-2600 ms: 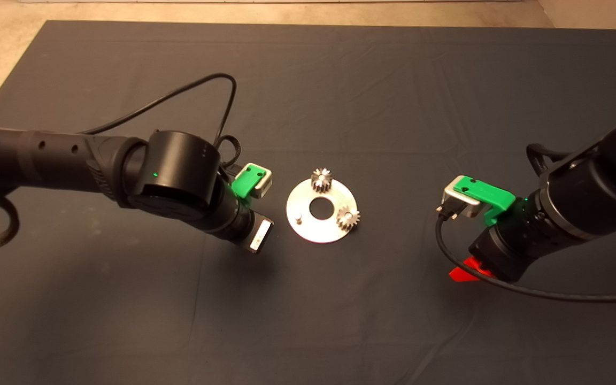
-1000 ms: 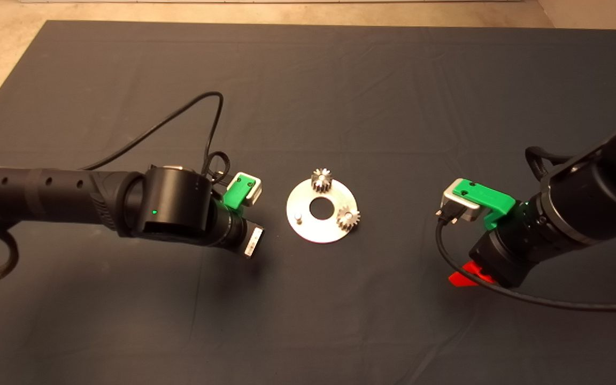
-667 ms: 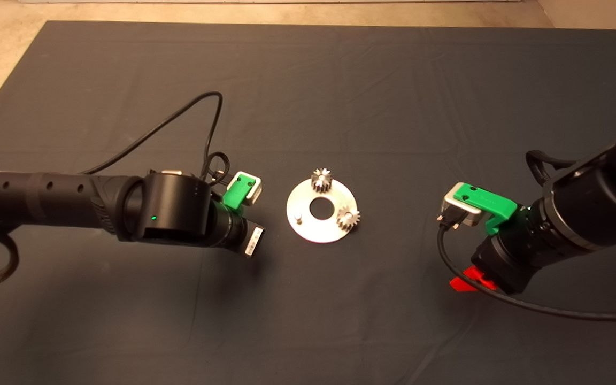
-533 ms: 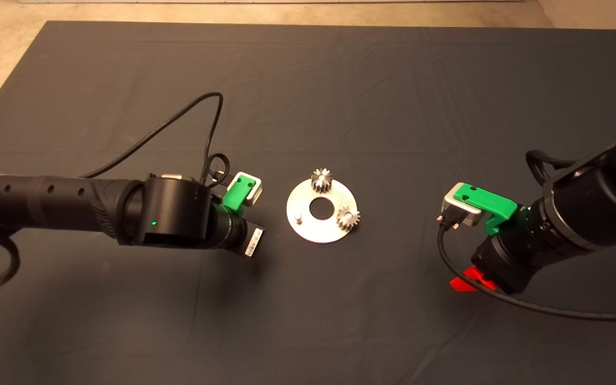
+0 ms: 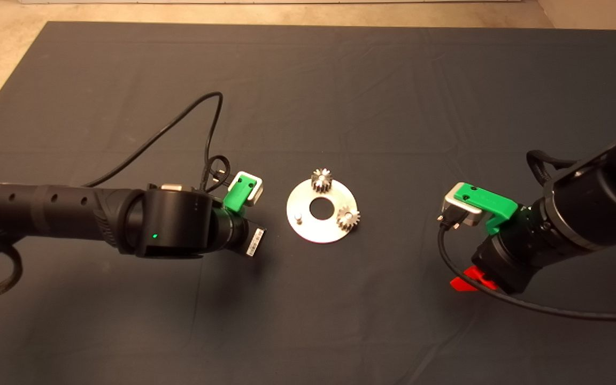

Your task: Install three planetary gears onto the carrier pins

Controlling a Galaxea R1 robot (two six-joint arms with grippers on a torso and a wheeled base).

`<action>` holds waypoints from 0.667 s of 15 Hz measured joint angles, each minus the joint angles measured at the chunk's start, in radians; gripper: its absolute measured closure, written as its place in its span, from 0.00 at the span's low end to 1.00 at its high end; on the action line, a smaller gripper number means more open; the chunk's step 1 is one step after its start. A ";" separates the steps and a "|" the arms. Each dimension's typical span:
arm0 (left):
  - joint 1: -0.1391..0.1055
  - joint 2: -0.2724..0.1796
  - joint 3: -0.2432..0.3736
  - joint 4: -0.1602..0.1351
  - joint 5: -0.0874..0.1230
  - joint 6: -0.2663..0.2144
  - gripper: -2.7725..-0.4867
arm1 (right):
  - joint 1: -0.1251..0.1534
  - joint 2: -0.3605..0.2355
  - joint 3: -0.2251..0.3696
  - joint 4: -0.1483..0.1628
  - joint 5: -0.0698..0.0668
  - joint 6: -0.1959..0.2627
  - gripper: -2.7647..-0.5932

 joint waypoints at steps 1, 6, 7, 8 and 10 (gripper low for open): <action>0.001 0.000 0.001 0.006 0.001 0.000 0.70 | 0.000 0.000 0.000 0.000 0.000 0.000 0.33; 0.017 0.000 0.002 0.045 0.001 0.020 0.70 | 0.000 0.000 0.000 0.000 0.000 0.000 0.33; 0.022 0.000 0.003 0.055 0.001 0.024 0.70 | 0.000 0.000 0.000 0.000 0.000 0.000 0.33; 0.025 0.000 0.005 0.063 0.001 0.025 0.70 | 0.000 0.000 0.000 0.000 0.000 0.000 0.33; 0.034 0.000 0.007 0.081 0.002 0.027 0.70 | 0.000 0.000 0.000 0.000 -0.001 0.000 0.33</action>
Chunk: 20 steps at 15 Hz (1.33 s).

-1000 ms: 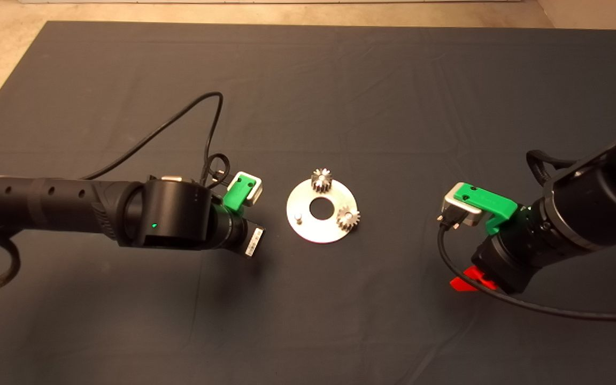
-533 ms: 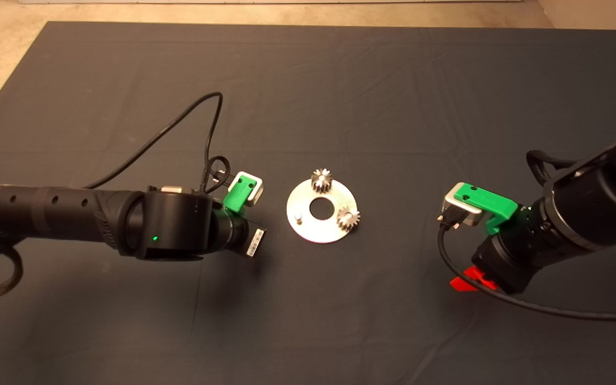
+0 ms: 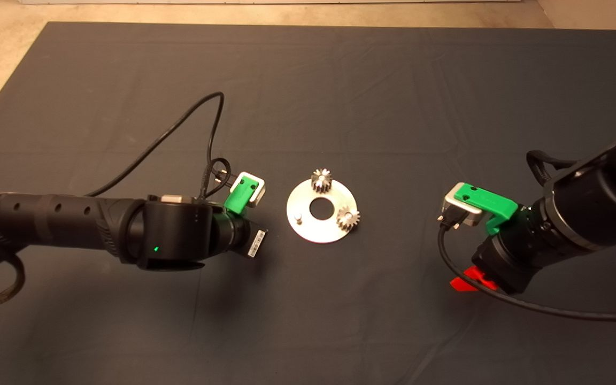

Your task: Install three planetary gears onto the carrier pins

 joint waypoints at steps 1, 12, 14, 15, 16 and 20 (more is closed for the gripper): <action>0.003 -0.001 0.001 0.007 0.000 0.002 0.70 | 0.000 0.000 0.000 0.000 0.000 0.000 0.33; 0.019 -0.034 0.014 0.032 -0.036 0.023 0.70 | 0.000 0.000 0.000 0.000 0.000 0.000 0.33; 0.022 -0.039 0.019 0.037 -0.041 0.031 0.70 | 0.000 0.000 0.000 0.000 -0.001 0.000 0.33; 0.022 -0.039 0.023 0.037 -0.042 0.034 0.70 | 0.000 0.000 0.000 0.000 0.000 0.000 0.33; 0.022 -0.042 0.028 0.038 -0.043 0.037 0.70 | 0.000 0.000 0.000 0.000 0.000 0.000 0.33; 0.027 -0.053 0.045 0.040 -0.041 0.043 0.70 | 0.000 0.000 0.000 0.000 -0.001 0.000 0.33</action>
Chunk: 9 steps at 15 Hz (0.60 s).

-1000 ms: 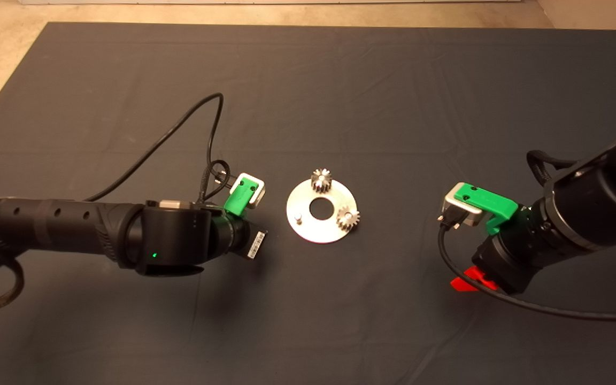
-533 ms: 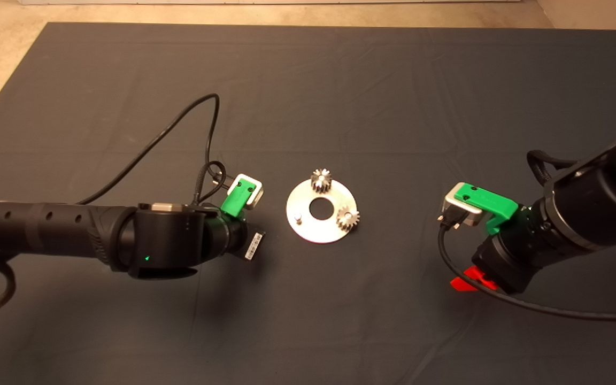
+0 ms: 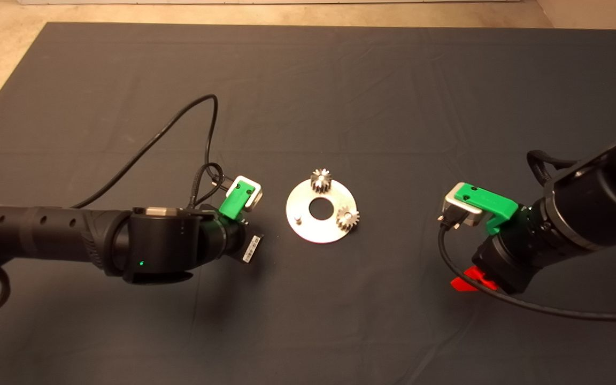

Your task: Install three planetary gears onto the carrier pins

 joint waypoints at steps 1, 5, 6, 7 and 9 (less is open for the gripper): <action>0.000 0.000 0.005 -0.001 0.001 0.000 0.70 | 0.000 0.000 0.000 0.000 0.001 0.000 0.33; 0.003 0.000 0.021 -0.012 0.008 0.000 0.66 | 0.000 0.000 0.000 0.000 0.001 0.000 0.33; 0.003 -0.001 0.022 -0.013 0.007 0.000 0.66 | 0.000 0.000 0.000 0.000 0.001 0.000 0.33; 0.003 -0.004 0.022 -0.014 0.007 0.000 0.66 | 0.000 0.000 0.000 0.000 0.001 0.000 0.33; 0.002 -0.005 0.022 -0.014 0.005 0.003 0.66 | -0.001 0.000 0.000 0.000 0.001 0.000 0.33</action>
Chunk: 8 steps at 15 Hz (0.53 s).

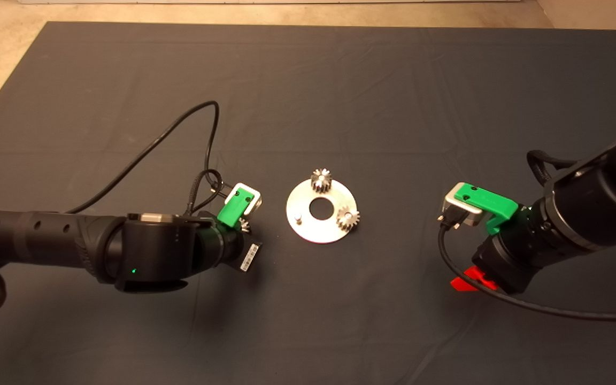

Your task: Install three planetary gears onto the carrier pins

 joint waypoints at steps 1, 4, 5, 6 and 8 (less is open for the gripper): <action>-0.003 0.000 0.000 -0.001 -0.001 0.002 0.66 | 0.000 0.000 0.000 0.000 0.000 0.000 0.33; -0.020 -0.011 -0.002 -0.036 -0.009 0.004 0.59 | -0.011 0.000 0.000 0.000 0.000 0.000 0.33; -0.023 -0.017 -0.006 -0.051 -0.005 0.005 0.57 | -0.014 0.000 0.000 0.000 0.000 -0.001 0.33; -0.022 -0.024 -0.013 -0.074 0.006 0.006 0.57 | -0.013 0.000 0.000 0.000 0.000 -0.001 0.33; -0.028 -0.030 -0.017 -0.078 0.008 0.016 0.57 | -0.013 0.000 0.000 0.000 0.002 -0.001 0.33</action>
